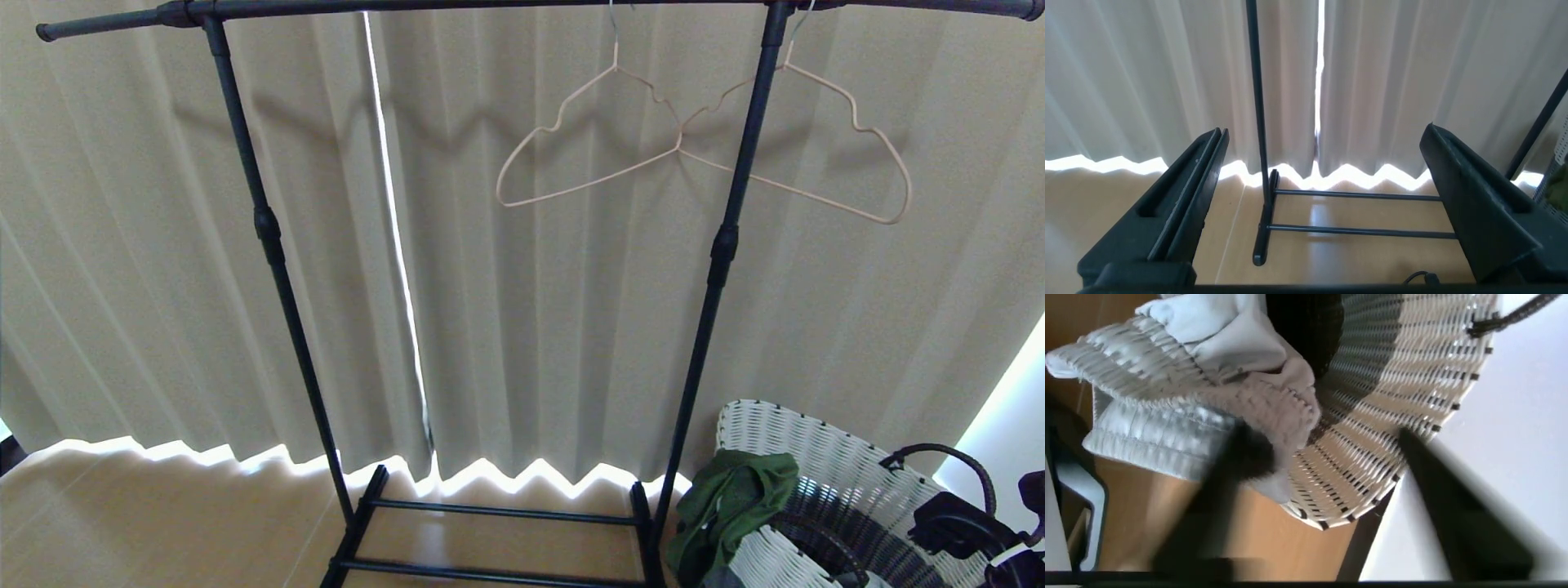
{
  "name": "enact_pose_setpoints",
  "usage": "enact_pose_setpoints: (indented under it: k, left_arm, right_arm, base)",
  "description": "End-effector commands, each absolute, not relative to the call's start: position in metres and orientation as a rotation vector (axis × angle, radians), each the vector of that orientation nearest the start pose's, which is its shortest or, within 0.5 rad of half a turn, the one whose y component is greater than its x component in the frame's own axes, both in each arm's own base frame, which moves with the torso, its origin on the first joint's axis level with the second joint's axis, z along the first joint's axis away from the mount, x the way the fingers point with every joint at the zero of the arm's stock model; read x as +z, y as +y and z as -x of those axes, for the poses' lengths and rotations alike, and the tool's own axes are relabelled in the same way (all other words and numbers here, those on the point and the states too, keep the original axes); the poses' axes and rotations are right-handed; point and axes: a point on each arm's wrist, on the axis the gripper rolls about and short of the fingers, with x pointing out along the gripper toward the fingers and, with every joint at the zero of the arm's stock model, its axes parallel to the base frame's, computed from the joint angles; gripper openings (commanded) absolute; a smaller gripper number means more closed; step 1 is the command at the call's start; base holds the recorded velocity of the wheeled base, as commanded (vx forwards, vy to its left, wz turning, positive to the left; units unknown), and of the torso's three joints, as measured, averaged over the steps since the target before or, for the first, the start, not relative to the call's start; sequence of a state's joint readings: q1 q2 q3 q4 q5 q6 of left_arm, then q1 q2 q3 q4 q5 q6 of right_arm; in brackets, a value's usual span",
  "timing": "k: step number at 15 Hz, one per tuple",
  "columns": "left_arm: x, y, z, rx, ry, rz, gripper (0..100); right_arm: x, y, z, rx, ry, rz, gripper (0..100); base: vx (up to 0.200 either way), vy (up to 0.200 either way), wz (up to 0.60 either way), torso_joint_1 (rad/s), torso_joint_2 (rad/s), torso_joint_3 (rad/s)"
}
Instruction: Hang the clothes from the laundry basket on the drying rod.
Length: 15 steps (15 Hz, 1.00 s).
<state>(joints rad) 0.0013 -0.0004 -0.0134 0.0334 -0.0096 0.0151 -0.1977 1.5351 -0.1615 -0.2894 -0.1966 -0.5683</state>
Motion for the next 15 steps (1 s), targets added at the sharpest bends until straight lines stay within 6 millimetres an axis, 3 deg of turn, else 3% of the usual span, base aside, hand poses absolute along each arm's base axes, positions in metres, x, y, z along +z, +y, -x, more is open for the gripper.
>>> enact_pose_setpoints:
  k: [1,4,6,11,15]
  left_arm:
    - [0.076,0.0,0.024,-0.008,0.018,-0.015,100]
    - [0.076,0.0,0.024,-0.006,0.02,-0.015,100]
    - [0.076,0.0,0.024,-0.006,0.018,-0.015,100]
    - [0.076,0.0,0.024,-0.009,0.018,-0.014,100]
    - [0.076,0.0,0.024,-0.017,0.02,-0.02,100]
  right_arm:
    - [0.048,-0.033,-0.144,-0.022,1.191,0.499,0]
    - [0.049,-0.032,-0.147,0.03,1.141,0.462,0]
    - [0.061,-0.03,-0.143,0.059,1.026,0.439,0]
    - [0.123,-0.02,-0.112,0.08,0.551,0.453,0]
    - [0.168,-0.017,-0.101,0.004,0.303,0.392,0]
  base:
    - [0.0,0.0,0.0,0.0,0.0,0.0]
    - [0.0,0.0,0.0,0.0,0.0,0.0]
    - [0.0,0.0,0.0,0.0,0.0,0.0]
    - [0.0,0.0,0.0,0.0,0.0,0.0]
    - [0.0,0.0,0.0,0.0,0.0,0.0]
